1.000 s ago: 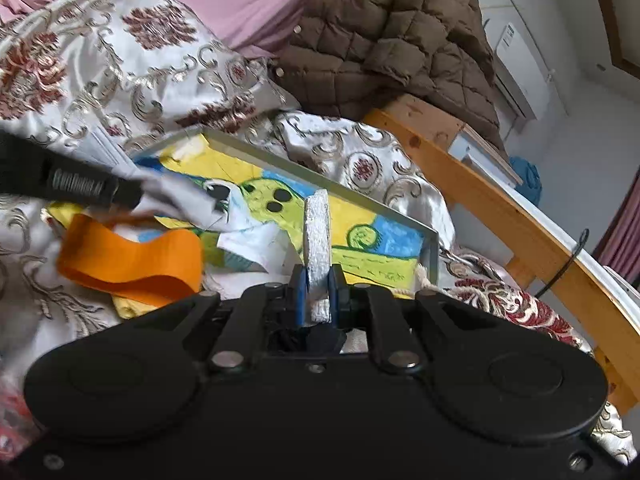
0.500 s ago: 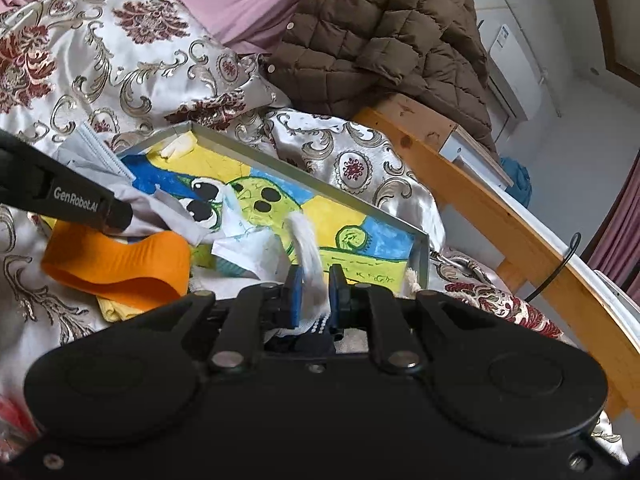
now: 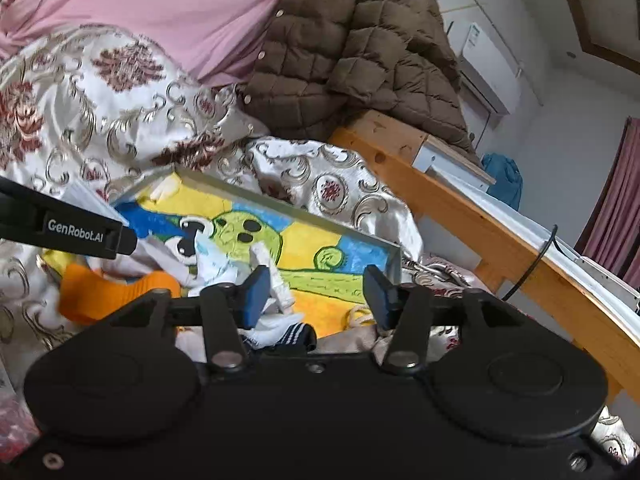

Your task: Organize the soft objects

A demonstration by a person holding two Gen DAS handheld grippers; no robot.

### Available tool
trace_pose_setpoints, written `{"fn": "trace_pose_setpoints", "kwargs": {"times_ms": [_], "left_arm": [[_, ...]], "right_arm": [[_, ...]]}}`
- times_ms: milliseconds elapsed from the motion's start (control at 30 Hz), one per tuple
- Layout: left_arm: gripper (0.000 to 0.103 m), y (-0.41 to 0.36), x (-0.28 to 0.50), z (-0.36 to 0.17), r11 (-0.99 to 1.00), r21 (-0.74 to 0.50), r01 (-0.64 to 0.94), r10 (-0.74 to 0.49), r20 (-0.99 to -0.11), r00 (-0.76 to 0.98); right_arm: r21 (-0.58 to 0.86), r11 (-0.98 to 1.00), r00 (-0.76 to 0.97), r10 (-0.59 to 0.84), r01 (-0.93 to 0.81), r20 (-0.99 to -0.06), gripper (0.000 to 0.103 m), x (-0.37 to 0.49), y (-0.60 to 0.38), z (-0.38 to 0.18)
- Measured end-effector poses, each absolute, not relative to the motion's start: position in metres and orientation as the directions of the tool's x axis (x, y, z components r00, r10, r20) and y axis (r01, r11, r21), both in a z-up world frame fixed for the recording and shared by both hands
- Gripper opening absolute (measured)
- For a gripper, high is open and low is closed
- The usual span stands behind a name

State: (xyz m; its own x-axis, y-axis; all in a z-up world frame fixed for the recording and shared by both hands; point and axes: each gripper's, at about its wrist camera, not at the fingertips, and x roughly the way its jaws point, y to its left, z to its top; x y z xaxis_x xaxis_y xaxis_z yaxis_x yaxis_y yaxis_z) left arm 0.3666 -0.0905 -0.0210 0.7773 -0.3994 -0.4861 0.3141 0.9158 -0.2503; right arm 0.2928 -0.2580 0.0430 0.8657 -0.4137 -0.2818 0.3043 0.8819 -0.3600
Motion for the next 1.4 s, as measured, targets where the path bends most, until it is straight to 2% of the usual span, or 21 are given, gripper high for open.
{"fn": "trace_pose_setpoints", "kwargs": {"times_ms": [100, 167, 200, 267, 333, 500, 633, 1000, 1400], "left_arm": [[0.054, -0.088, 0.356, -0.007, 0.920, -0.245, 0.306, -0.388, -0.461, 0.798], [0.059, -0.087, 0.347, 0.004, 0.924, -0.233, 0.304, -0.379, -0.440, 0.815], [0.065, -0.086, 0.341, 0.010, 0.927, -0.225, 0.300, -0.370, -0.424, 0.826], [0.075, -0.085, 0.329, 0.020, 0.935, -0.212, 0.283, -0.347, -0.393, 0.852], [0.085, -0.083, 0.316, 0.029, 0.945, -0.204, 0.255, -0.315, -0.363, 0.877], [0.099, -0.080, 0.283, 0.053, 0.953, -0.184, 0.240, -0.286, -0.294, 0.912], [0.102, -0.080, 0.252, 0.067, 0.962, -0.149, 0.228, -0.259, -0.241, 0.935], [0.102, -0.086, 0.185, 0.080, 0.979, -0.069, 0.194, -0.204, -0.178, 0.963], [0.102, -0.062, 0.121, 0.051, 0.993, -0.048, 0.107, -0.117, -0.284, 0.952]], "right_arm": [[-0.326, 0.892, 0.877, -0.403, 0.313, -0.263, 0.060, 0.280, -0.262, 0.056], [-0.299, 0.899, 0.885, -0.396, 0.320, -0.245, 0.070, 0.271, -0.264, 0.065], [-0.281, 0.904, 0.889, -0.391, 0.322, -0.237, 0.072, 0.266, -0.266, 0.069], [-0.239, 0.915, 0.900, -0.377, 0.325, -0.220, 0.083, 0.255, -0.269, 0.077], [-0.208, 0.922, 0.909, -0.367, 0.327, -0.196, 0.088, 0.242, -0.270, 0.083], [-0.120, 0.937, 0.924, -0.345, 0.329, -0.163, 0.102, 0.207, -0.276, 0.092], [-0.085, 0.936, 0.923, -0.351, 0.342, -0.155, 0.102, 0.183, -0.280, 0.096], [-0.027, 0.941, 0.937, -0.337, 0.336, -0.089, 0.102, 0.118, -0.293, 0.112], [-0.010, 0.953, 0.945, -0.303, 0.304, -0.120, 0.102, 0.067, -0.285, 0.106]]}}
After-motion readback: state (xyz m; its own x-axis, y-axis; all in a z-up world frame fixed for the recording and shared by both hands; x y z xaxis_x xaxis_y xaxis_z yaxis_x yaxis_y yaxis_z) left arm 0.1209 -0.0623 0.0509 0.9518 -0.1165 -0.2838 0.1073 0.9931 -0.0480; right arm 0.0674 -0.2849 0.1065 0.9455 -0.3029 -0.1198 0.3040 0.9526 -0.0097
